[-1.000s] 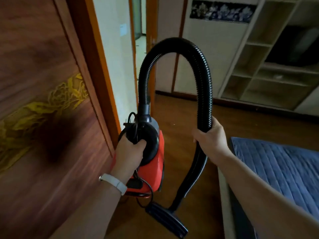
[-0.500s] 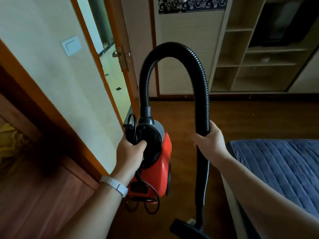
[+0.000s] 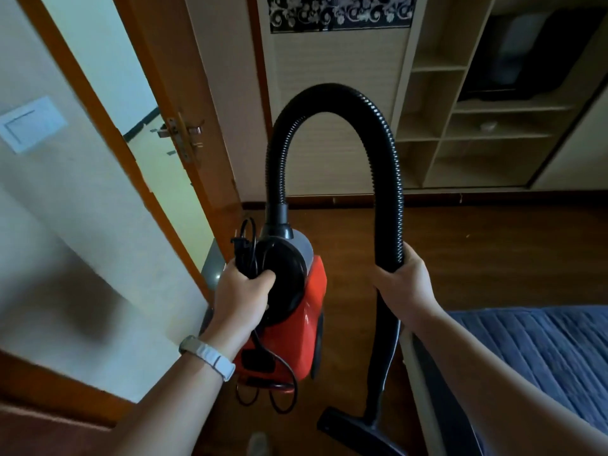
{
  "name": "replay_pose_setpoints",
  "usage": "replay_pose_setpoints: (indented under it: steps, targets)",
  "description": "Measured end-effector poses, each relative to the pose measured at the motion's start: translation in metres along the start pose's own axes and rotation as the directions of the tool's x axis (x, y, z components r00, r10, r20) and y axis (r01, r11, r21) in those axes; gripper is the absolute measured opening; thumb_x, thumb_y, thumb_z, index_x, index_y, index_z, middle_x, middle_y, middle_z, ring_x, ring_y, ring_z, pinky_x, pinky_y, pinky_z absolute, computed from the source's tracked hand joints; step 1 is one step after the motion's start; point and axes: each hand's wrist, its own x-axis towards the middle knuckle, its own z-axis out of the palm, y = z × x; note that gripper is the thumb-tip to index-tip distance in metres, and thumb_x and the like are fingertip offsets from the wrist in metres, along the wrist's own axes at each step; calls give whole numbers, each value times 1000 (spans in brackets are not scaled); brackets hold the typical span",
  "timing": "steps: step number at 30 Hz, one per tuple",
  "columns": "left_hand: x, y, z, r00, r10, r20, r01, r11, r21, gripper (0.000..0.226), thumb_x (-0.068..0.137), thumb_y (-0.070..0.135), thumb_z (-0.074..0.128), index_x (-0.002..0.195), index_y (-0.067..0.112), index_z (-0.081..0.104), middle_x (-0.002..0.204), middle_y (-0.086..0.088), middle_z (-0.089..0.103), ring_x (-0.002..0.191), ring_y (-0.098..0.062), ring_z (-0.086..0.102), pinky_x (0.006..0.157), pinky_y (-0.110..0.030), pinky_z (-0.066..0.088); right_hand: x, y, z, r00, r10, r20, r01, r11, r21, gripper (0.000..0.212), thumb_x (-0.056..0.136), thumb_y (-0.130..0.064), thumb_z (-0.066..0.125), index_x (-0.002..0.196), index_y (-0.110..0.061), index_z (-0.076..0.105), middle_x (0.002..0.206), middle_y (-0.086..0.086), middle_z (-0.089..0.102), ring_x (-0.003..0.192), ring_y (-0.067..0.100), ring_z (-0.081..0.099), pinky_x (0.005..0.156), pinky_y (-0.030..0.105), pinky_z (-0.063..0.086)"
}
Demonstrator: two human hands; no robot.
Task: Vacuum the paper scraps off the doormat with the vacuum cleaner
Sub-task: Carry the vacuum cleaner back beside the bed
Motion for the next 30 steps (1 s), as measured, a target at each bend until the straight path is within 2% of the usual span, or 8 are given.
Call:
replay_pose_setpoints:
  steps: [4,6,9,11,17,21,25,30]
  targets:
    - [67,-5,25,993,35,114,-32,999,-30,10,84,9,61,77,16,59,49,1,55,40,-19,54,44,-29,44,57,4,17,997,33,-65,-35,999,-17,24,79,2,67,80,-15,50,69,4,52,58,17,51,49,26,47]
    - [108,-7,39,981,35,188,-29,999,-36,9,85,8,60,77,12,59,48,1,54,40,-18,54,45,-31,44,88,3,28,993,41,-108,-44,999,-29,23,79,2,66,82,-15,51,70,7,54,59,19,52,49,25,48]
    - [170,-4,54,962,31,272,-16,998,-60,2,85,9,60,87,11,61,52,-1,57,40,-17,55,41,-27,43,136,-4,45,978,61,-199,-75,995,-67,24,78,1,67,82,-17,51,71,9,57,57,17,53,46,21,47]
    - [209,1,64,942,32,334,-10,998,-68,5,85,13,61,89,14,62,54,2,60,43,-15,58,45,-28,45,167,-12,57,964,73,-254,-96,992,-79,22,77,0,66,82,-16,51,70,8,57,56,16,52,45,20,46]
    - [308,27,106,902,56,428,-32,997,-63,4,75,15,61,77,18,61,57,5,58,56,-19,60,58,-35,49,235,-33,60,898,56,-437,-99,992,-77,19,79,0,65,86,-10,51,65,4,57,48,7,51,42,16,45]
    - [351,49,139,885,78,458,-65,997,-45,5,78,7,60,75,4,58,52,0,52,48,-17,54,50,-31,48,274,-28,51,870,76,-487,-132,988,-83,20,77,0,65,84,-11,49,69,4,53,55,13,50,45,21,44]
    - [380,66,187,865,56,499,-59,998,-10,7,81,5,60,75,1,58,48,0,51,41,-12,52,40,-19,42,321,-12,36,840,83,-537,-139,988,-63,20,77,2,64,82,-9,48,67,0,50,51,8,46,44,18,43]
    - [405,89,259,846,18,533,-43,998,36,12,81,3,58,70,5,55,40,4,47,33,-6,47,36,-14,39,393,23,-3,827,93,-554,-105,994,9,21,80,3,64,79,-9,47,64,-1,49,50,6,46,44,19,42]
